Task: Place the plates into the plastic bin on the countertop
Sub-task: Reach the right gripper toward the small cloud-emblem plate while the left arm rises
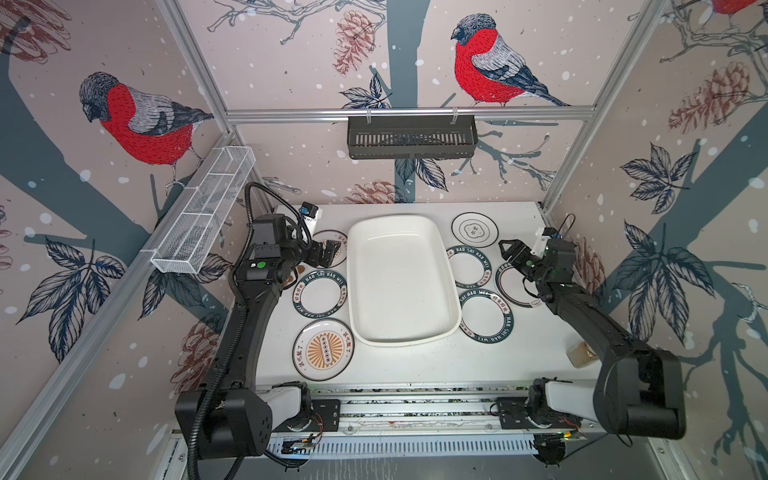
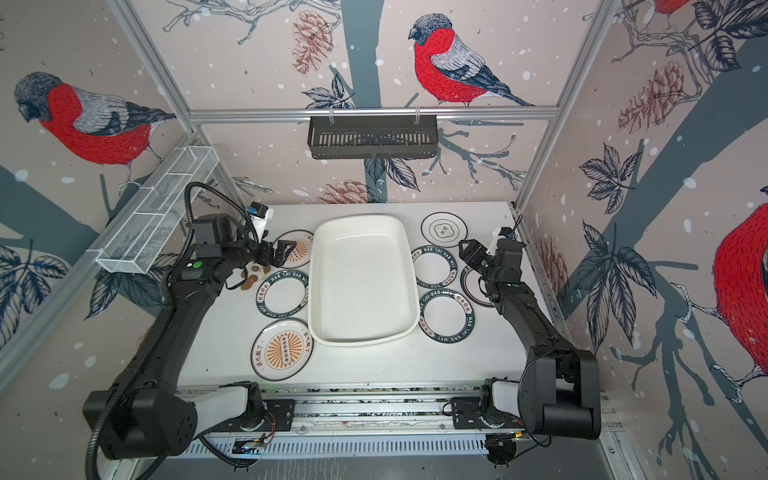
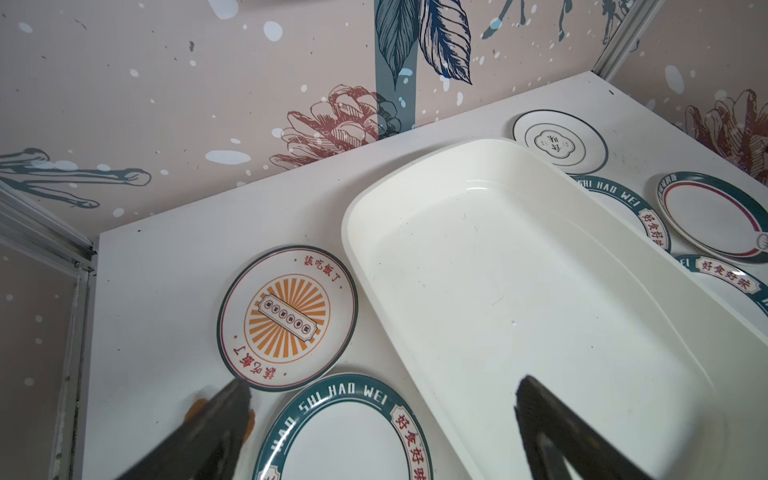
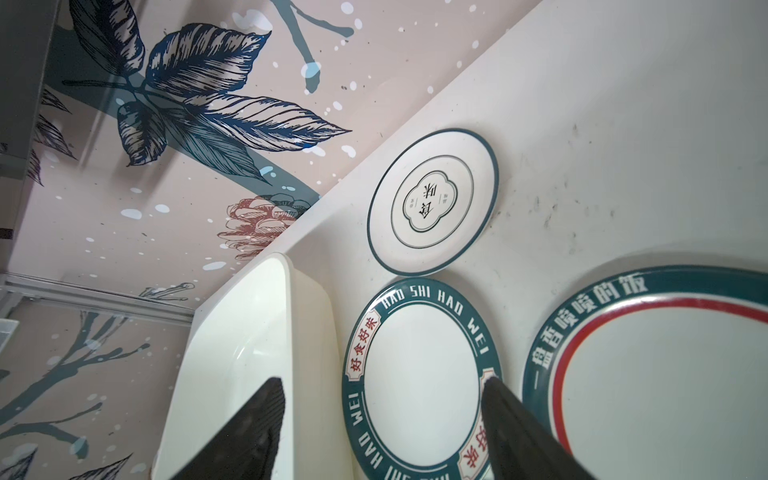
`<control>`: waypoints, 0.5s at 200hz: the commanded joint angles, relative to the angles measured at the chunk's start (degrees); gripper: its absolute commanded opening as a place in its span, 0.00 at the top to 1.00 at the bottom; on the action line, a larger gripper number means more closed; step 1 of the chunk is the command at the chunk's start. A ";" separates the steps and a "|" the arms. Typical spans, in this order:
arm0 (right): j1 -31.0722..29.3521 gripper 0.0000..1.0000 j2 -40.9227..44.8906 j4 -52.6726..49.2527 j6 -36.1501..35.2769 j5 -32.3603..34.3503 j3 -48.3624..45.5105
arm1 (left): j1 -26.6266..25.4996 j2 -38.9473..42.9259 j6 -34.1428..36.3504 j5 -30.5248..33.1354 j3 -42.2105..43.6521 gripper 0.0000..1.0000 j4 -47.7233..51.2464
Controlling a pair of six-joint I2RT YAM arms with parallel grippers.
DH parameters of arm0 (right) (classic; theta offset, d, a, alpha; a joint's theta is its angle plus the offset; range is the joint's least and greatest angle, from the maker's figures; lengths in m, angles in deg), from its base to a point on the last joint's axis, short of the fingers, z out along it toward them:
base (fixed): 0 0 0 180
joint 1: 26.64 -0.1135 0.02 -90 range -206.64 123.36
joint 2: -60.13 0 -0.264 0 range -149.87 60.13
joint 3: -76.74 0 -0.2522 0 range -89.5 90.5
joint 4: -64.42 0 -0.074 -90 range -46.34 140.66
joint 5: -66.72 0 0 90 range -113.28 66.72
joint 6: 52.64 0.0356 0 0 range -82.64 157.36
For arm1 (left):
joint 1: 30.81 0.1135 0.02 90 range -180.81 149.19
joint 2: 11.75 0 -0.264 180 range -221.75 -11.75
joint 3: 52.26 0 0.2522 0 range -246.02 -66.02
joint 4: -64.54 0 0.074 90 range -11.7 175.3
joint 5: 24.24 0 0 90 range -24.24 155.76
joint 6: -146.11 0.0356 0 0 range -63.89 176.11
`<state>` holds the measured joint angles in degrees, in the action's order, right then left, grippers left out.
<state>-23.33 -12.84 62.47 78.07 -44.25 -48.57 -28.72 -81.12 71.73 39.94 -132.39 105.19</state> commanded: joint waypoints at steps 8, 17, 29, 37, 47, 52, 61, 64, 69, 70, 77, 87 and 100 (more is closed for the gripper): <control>0.02 0.24 0.70 -4.66 1.54 -4.44 3.15 | -0.26 1.45 4.13 -2.23 -1.00 0.01 9.61; 0.12 0.24 0.52 -7.33 1.04 -5.07 4.97 | -0.41 2.08 4.38 -2.21 -1.02 0.01 9.92; 0.36 0.24 -0.22 -10.59 0.11 -6.21 7.15 | -0.44 2.64 4.77 -2.21 -1.42 0.01 10.64; 0.66 0.24 -0.78 -12.23 -0.06 -6.55 8.69 | -0.45 2.87 4.71 -2.21 -1.78 0.01 11.01; 0.90 0.24 -1.78 -12.86 -0.51 -6.80 9.98 | -0.49 3.36 4.84 -2.51 -1.91 0.01 11.14; 1.02 0.24 -2.35 -12.87 -0.60 -6.67 10.54 | -0.53 3.65 5.07 -2.65 -1.90 0.01 11.00; 1.07 0.24 -3.68 -12.62 -0.79 -6.29 11.72 | -0.58 4.21 5.44 -3.12 -1.73 0.01 10.68; 1.08 0.24 -4.18 -12.61 -0.87 -6.22 12.13 | -0.52 4.43 5.64 -3.39 -1.55 0.01 10.52; 1.22 0.26 -5.09 -12.52 -0.79 -6.14 12.80 | -0.51 4.79 5.97 -3.95 -1.30 0.01 10.26; 1.33 0.27 -5.26 -12.52 -0.80 -6.12 12.96 | -0.51 4.82 6.03 -4.00 -1.26 0.01 10.18; 1.47 0.27 -6.90 -12.35 -0.66 -6.10 13.89 | -0.51 5.11 6.26 -4.70 -0.99 0.01 9.79; 2.01 0.29 -9.03 -11.90 -0.49 -6.33 15.02 | -0.59 5.42 5.82 -5.55 -0.46 0.01 8.89; 2.60 0.32 -12.09 -11.02 -0.49 -7.24 16.37 | -0.52 5.30 5.06 -6.52 0.07 0.01 8.03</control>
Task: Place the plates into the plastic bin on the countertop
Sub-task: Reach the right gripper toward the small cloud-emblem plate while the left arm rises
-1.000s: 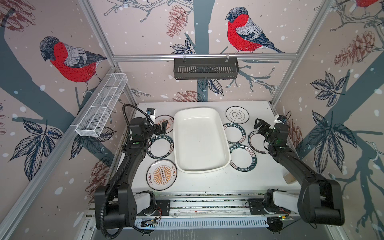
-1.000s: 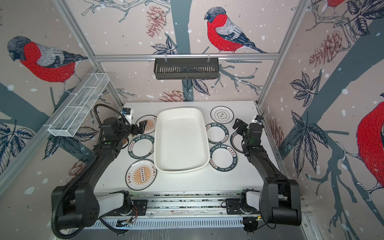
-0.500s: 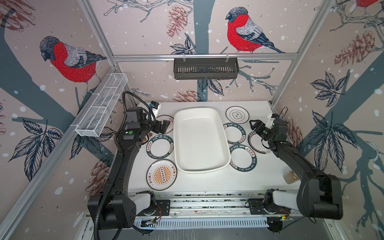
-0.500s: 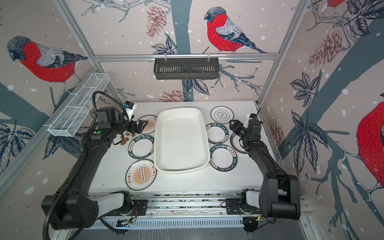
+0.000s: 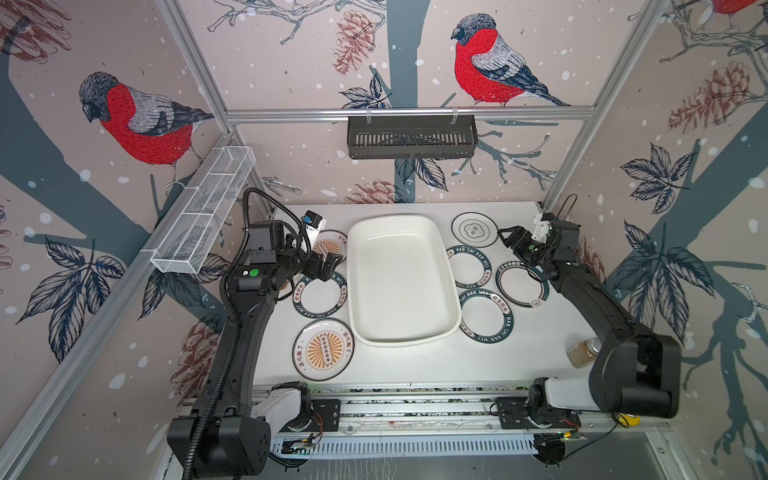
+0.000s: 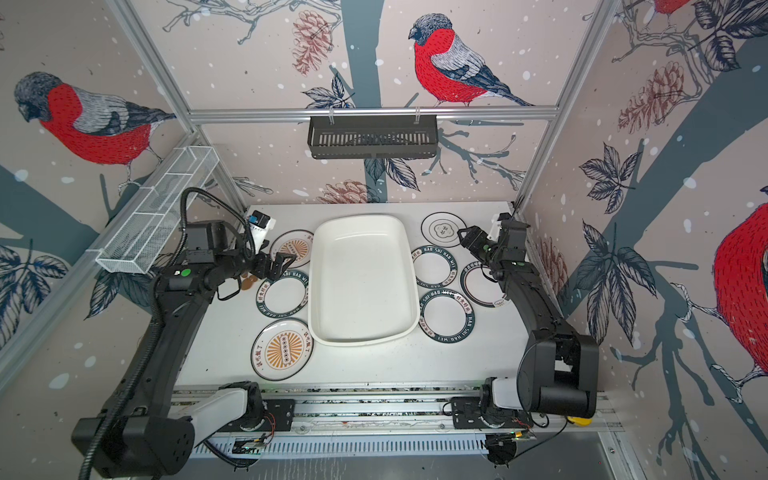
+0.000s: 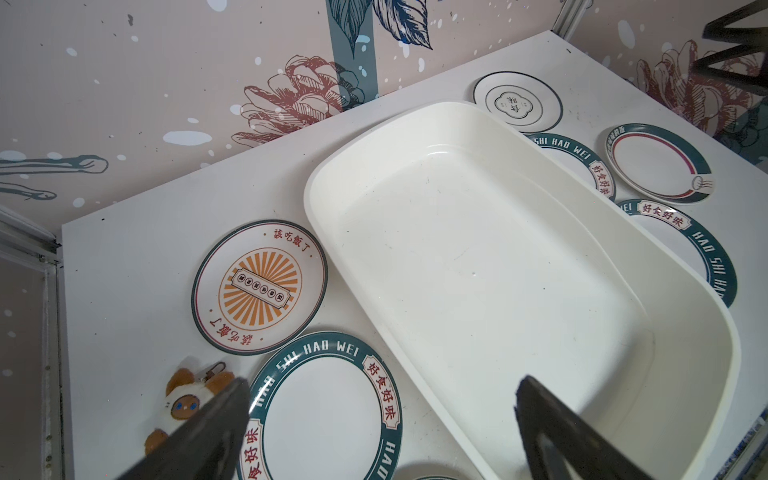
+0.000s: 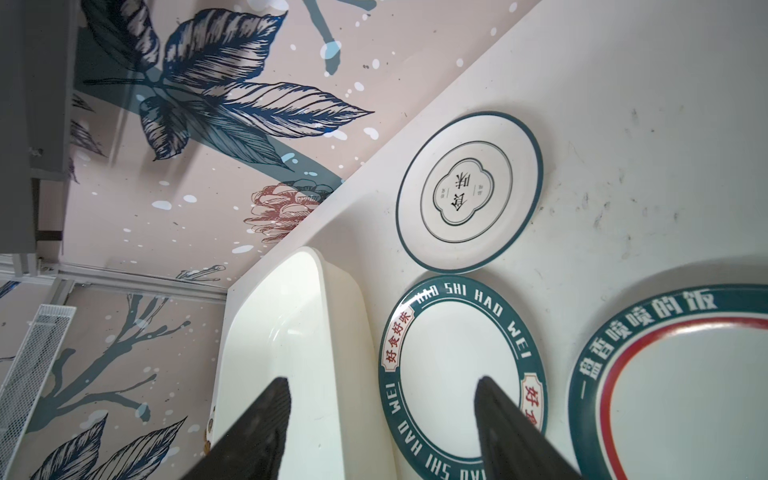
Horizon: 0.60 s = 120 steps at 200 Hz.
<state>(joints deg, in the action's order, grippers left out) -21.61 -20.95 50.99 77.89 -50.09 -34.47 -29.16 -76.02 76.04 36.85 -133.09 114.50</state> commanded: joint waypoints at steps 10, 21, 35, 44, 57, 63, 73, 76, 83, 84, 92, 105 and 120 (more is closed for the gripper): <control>1.34 0.32 -6.49 0.71 -0.44 -1.95 3.64 | -0.07 -0.18 0.39 -4.55 0.80 0.01 -1.66; 2.01 0.33 -9.59 0.38 -0.88 -2.43 5.36 | -0.10 -0.78 0.04 -5.62 0.74 0.01 -1.86; 2.84 0.34 -13.58 0.91 -1.39 -3.56 7.30 | -0.16 -1.81 0.03 -6.64 0.24 0.01 -1.84; 3.19 0.34 -16.07 1.07 -1.72 -3.77 8.75 | -0.16 -2.42 0.15 -6.92 0.09 0.01 -1.88; 3.61 0.36 -19.78 0.81 -2.46 -3.97 11.03 | -0.25 -3.21 0.38 -6.91 -0.27 0.01 -2.08; 3.83 0.36 -21.29 0.73 -2.54 -3.83 11.95 | -0.33 -3.57 0.25 -6.75 -0.33 0.01 -2.31; 4.05 0.36 -23.74 0.97 -2.40 -3.93 13.37 | -0.42 -4.13 -0.05 -6.64 -0.65 0.01 -2.46; 4.14 0.36 -24.38 1.17 -2.38 -4.02 13.72 | -0.43 -4.33 -0.06 -6.68 -0.89 0.01 -2.46; 4.27 0.36 -25.85 1.41 -2.55 -4.08 14.69 | -0.52 -4.88 -0.06 -6.73 -1.28 0.01 -2.25; 4.28 0.36 -26.13 1.42 -2.60 -4.06 14.90 | -0.51 -4.93 -0.06 -6.76 -1.39 0.01 -2.18; 4.36 0.36 -27.93 1.42 -2.68 -3.82 16.14 | -0.65 -5.50 -0.15 -6.94 -2.05 0.01 -1.94; 4.61 0.36 -31.48 0.13 -2.95 -3.60 19.09 | -0.72 -6.16 -0.76 -7.21 -2.62 0.01 -2.31; 4.72 0.38 -35.11 -0.55 -3.06 -4.42 22.21 | -0.78 -6.46 -1.50 -7.78 -2.60 0.01 -3.17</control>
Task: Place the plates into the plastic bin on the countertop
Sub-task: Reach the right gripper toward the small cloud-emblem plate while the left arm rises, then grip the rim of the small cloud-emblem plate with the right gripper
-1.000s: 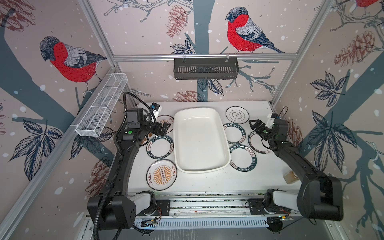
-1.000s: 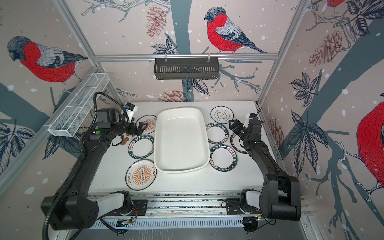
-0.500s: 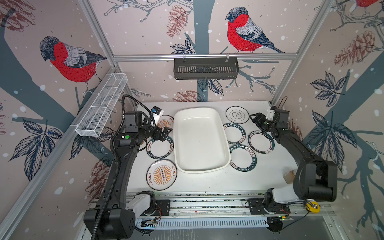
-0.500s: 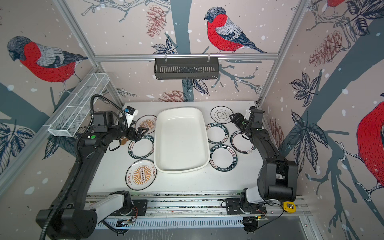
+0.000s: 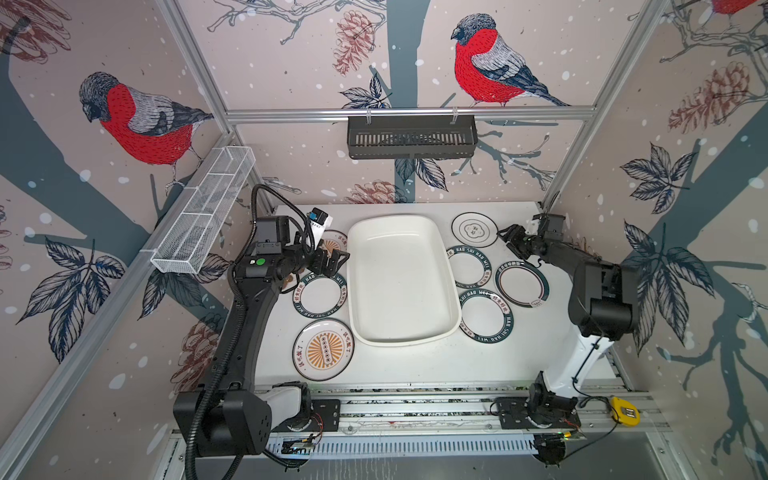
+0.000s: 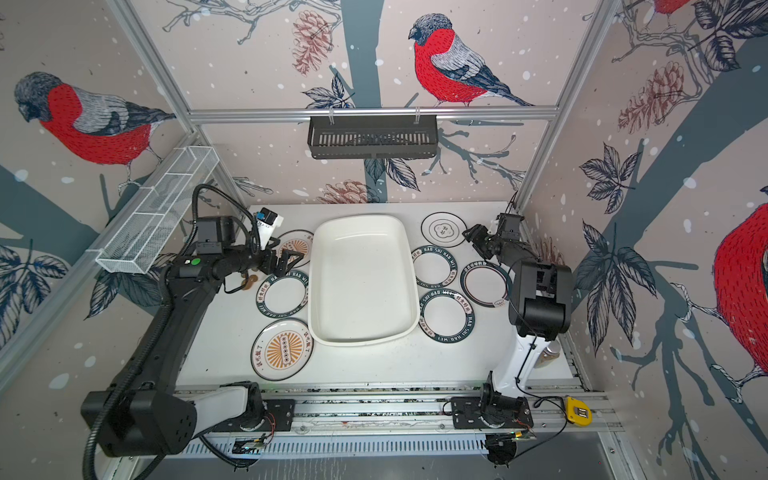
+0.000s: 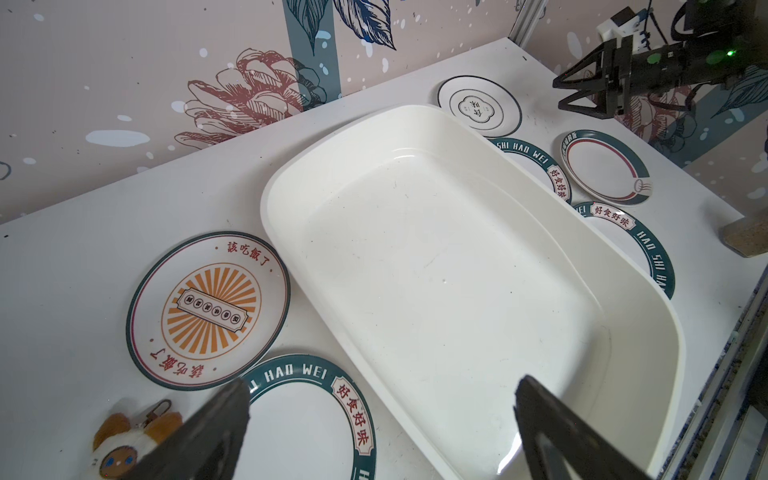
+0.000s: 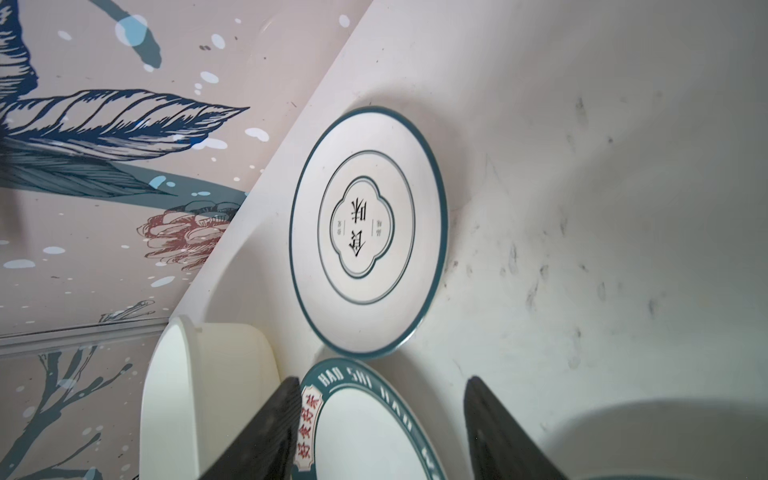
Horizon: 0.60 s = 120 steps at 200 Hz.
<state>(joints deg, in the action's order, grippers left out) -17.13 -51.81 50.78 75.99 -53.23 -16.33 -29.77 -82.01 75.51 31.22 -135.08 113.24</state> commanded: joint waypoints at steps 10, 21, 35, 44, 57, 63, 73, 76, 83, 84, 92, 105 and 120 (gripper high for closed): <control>0.24 0.38 -6.31 -0.88 -1.24 -2.00 5.98 | -0.24 -0.42 -1.15 -2.60 -0.44 0.01 -2.47; 0.24 0.38 -8.61 -1.87 -1.45 -2.82 8.35 | -0.33 -0.47 -1.53 -2.64 -0.21 0.01 -2.99; 0.24 0.40 -11.06 -3.91 -2.01 -2.75 11.60 | -0.49 -0.57 -2.19 -2.73 0.15 0.01 -3.42; 0.37 0.40 -12.23 -4.75 -2.24 -2.69 13.14 | -0.58 -0.67 -2.42 -2.93 0.24 0.01 -3.41; 0.46 0.40 -13.68 -5.43 -2.30 -3.36 15.38 | -0.76 -1.01 -2.61 -3.04 0.32 0.01 -3.25; 0.42 0.40 -14.38 -5.75 -2.42 -4.05 16.48 | -0.77 -1.21 -2.70 -3.07 0.34 0.01 -3.21; 0.50 0.40 -15.77 -7.23 -2.55 -4.82 18.63 | -0.78 -1.36 -2.86 -3.12 0.63 0.01 -3.29; 0.50 0.40 -16.12 -7.82 -2.59 -4.92 19.20 | -0.79 -1.37 -2.87 -3.08 0.69 0.01 -3.37; 0.50 0.40 -16.86 -8.74 -2.67 -4.81 20.36 | -0.78 -1.48 -2.87 -3.10 0.93 0.01 -3.46; 0.50 0.40 -16.93 -8.78 -2.63 -4.79 20.53 | -0.82 -1.51 -2.92 -3.13 0.94 0.01 -3.51; 0.50 0.40 -17.62 -8.83 -2.52 -4.91 21.10 | -0.79 -1.39 -3.03 -3.08 1.31 0.01 -3.71; 0.58 0.41 -18.68 -9.50 -2.26 -5.61 22.70 | -0.81 -1.29 -3.20 -2.98 1.80 0.01 -3.81; 0.49 0.41 -20.18 -11.74 -3.09 -5.70 25.36 | -0.79 -0.86 -3.30 -3.16 2.42 0.01 -3.83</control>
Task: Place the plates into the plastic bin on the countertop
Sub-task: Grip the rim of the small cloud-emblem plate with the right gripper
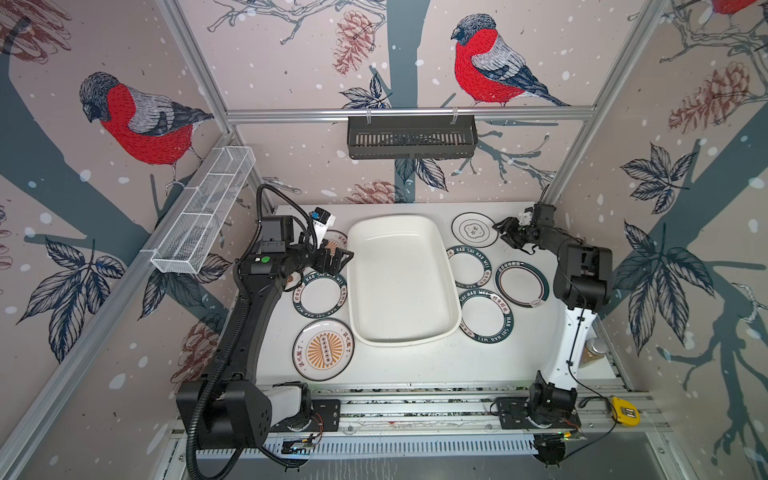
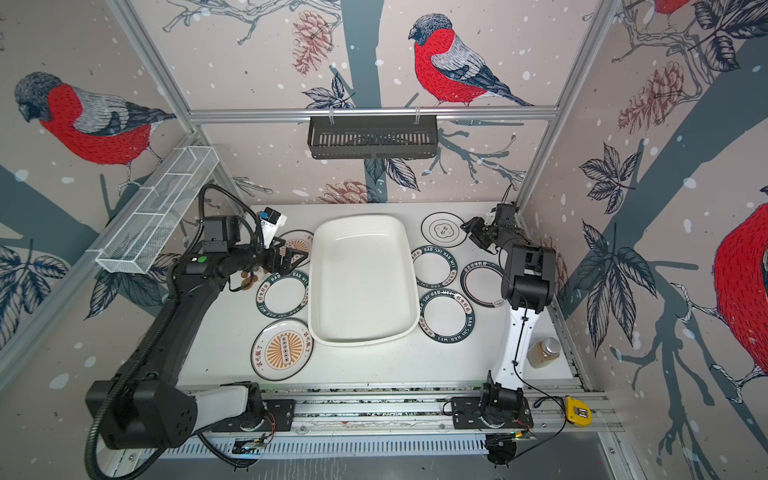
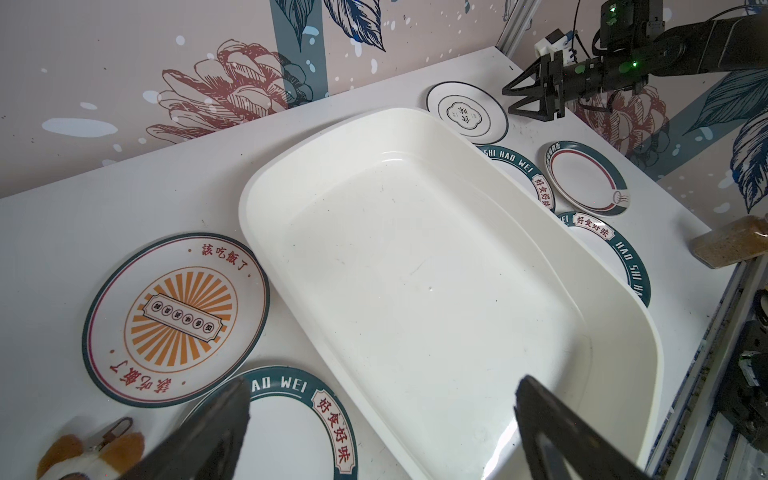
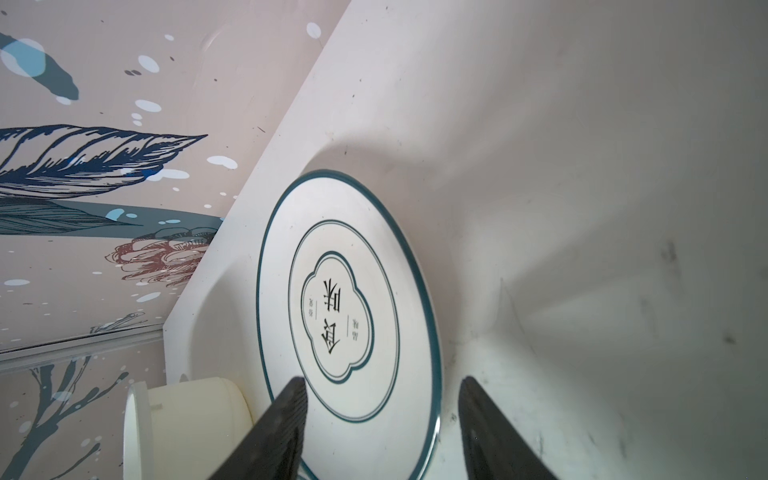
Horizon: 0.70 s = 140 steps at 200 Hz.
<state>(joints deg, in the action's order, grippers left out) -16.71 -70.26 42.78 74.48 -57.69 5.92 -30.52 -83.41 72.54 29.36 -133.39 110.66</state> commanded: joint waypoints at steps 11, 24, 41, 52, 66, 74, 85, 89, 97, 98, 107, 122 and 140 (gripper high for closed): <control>0.08 0.41 -2.43 -5.26 -2.18 -0.53 4.21 | -0.13 0.82 -0.25 -1.63 1.14 0.01 -1.25; 0.13 0.42 -2.64 -5.18 -2.64 -0.48 4.17 | -0.14 1.11 -0.34 -2.16 1.44 0.01 -1.46; 0.17 0.42 -3.25 -5.74 -3.17 -0.21 4.17 | -0.21 1.41 -0.73 -2.99 1.89 0.01 -2.22; 0.17 0.43 -3.68 -5.62 -3.21 -0.75 3.87 | -0.34 1.64 -1.06 -3.58 2.35 0.01 -2.87; 0.17 0.44 -4.21 -4.98 -3.29 -1.75 3.49 | -0.56 1.62 -1.29 -4.18 2.60 0.01 -3.31; 0.13 0.44 -4.34 -4.61 -3.07 -2.01 3.05 | -0.76 1.60 -1.47 -4.42 2.69 0.01 -3.48; 0.17 0.45 -4.40 -3.30 -2.45 -2.14 1.97 | -1.02 1.39 -1.76 -4.53 2.68 0.01 -3.70; 0.17 0.45 -4.52 -3.06 -2.27 -2.24 1.74 | -1.13 1.27 -1.88 -4.53 2.65 0.01 -3.71; 0.13 0.47 -4.67 -2.73 -2.06 -2.45 1.46 | -1.28 1.14 -2.07 -4.49 2.57 0.01 -3.81; 0.11 0.46 -4.64 -2.70 -2.02 -2.48 1.45 | -1.27 1.11 -2.09 -4.48 2.58 0.01 -3.76; 0.13 0.47 -4.87 -2.31 -1.72 -2.67 1.14 | -1.42 1.08 -2.27 -4.39 2.48 0.01 -3.90; 0.22 0.49 -5.21 -1.71 -1.27 -2.95 0.83 | -1.64 1.11 -2.52 -4.38 2.62 0.01 -4.18; 0.24 0.51 -5.86 -1.95 -1.14 -2.95 1.34 | -1.72 1.30 -2.76 -4.38 2.86 0.01 -4.41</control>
<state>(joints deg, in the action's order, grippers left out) -16.47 -74.67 44.24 72.17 -62.24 7.27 -32.00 -82.30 70.02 26.21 -130.86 108.25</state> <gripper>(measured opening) 0.501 0.988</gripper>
